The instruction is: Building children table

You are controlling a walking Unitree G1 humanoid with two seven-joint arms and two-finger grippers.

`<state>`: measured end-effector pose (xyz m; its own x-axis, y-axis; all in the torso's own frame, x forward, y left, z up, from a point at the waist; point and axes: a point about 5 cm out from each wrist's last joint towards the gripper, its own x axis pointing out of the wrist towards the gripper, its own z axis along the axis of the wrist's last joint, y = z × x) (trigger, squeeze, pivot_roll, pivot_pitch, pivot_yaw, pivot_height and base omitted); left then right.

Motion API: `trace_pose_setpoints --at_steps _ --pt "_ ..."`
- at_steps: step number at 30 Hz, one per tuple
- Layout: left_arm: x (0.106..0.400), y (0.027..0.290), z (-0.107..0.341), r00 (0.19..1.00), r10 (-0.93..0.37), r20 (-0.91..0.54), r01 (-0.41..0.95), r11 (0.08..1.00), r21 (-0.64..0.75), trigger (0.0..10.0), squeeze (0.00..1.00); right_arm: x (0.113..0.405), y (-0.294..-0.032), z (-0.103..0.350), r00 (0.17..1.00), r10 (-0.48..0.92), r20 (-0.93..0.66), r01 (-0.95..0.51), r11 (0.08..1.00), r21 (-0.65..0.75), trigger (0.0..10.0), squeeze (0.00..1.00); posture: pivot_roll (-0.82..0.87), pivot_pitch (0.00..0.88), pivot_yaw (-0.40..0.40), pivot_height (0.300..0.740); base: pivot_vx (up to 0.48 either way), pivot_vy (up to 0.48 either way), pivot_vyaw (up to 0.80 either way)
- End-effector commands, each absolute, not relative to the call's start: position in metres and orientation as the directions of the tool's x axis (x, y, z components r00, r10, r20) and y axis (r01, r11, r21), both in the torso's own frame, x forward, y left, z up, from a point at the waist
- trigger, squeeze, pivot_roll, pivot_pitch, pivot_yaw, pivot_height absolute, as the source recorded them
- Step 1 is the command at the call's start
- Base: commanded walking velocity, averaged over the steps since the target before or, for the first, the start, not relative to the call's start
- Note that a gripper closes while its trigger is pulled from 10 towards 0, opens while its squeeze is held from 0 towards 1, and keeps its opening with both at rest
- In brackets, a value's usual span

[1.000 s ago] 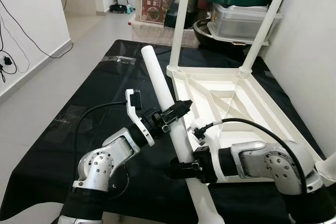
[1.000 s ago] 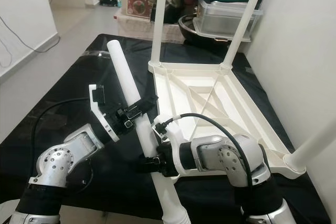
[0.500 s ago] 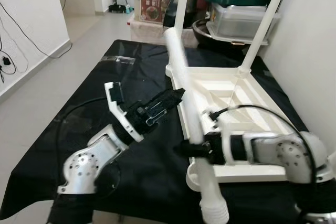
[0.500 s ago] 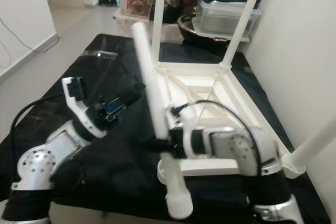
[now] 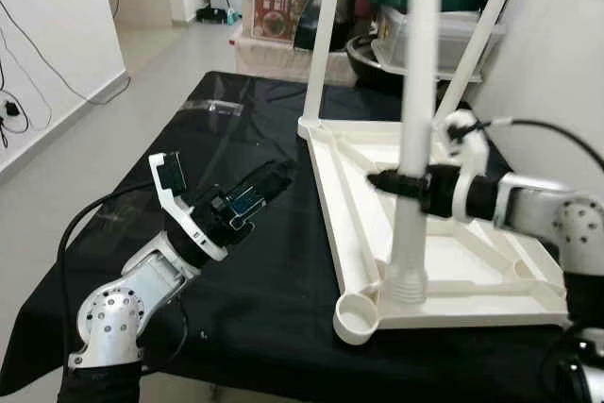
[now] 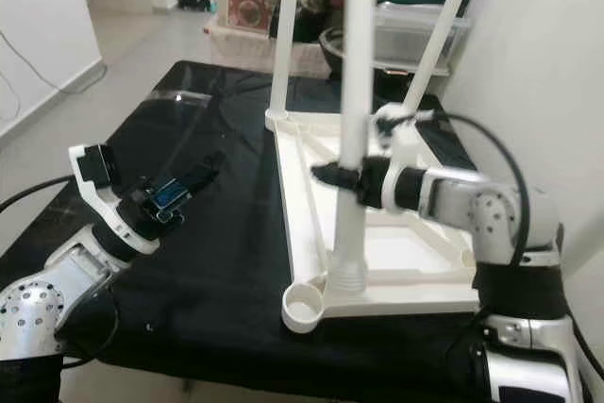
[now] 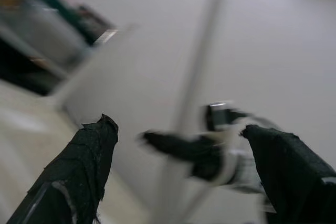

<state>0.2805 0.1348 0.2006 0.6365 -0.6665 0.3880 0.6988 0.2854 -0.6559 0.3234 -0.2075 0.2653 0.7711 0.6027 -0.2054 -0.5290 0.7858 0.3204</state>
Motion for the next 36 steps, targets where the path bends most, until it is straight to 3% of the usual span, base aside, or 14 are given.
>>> trace_pose_setpoints --at_steps 1,4,14,36 --pt "0.287 0.150 0.176 0.755 -0.610 0.240 0.575 0.441 -0.689 10.0 0.00 0.331 -0.225 0.284 0.870 0.488 -0.072 -0.439 0.832 0.340 0.0 0.00 0.06 0.000 -0.101 0.740 0.000 0.000 0.00" --pt "0.287 0.160 0.163 0.811 -0.563 0.158 0.495 0.518 -0.697 10.0 0.00 0.333 -0.226 0.284 0.903 0.430 0.009 -0.395 0.821 0.412 0.0 0.00 0.07 0.000 -0.094 0.740 0.000 0.000 0.00" --pt "0.284 0.172 0.152 0.848 -0.524 0.085 0.428 0.581 -0.693 10.0 0.00 0.333 -0.213 0.271 0.909 0.404 0.104 -0.387 0.726 0.568 0.0 0.00 0.07 0.000 -0.084 0.740 0.000 0.000 0.00" --pt "0.278 0.168 0.152 0.791 -0.604 0.099 0.494 0.535 -0.685 10.0 0.00 0.322 -0.171 0.256 0.806 0.561 0.192 -0.556 0.604 0.571 0.0 0.00 0.09 0.000 -0.084 0.740 0.000 0.000 0.00"
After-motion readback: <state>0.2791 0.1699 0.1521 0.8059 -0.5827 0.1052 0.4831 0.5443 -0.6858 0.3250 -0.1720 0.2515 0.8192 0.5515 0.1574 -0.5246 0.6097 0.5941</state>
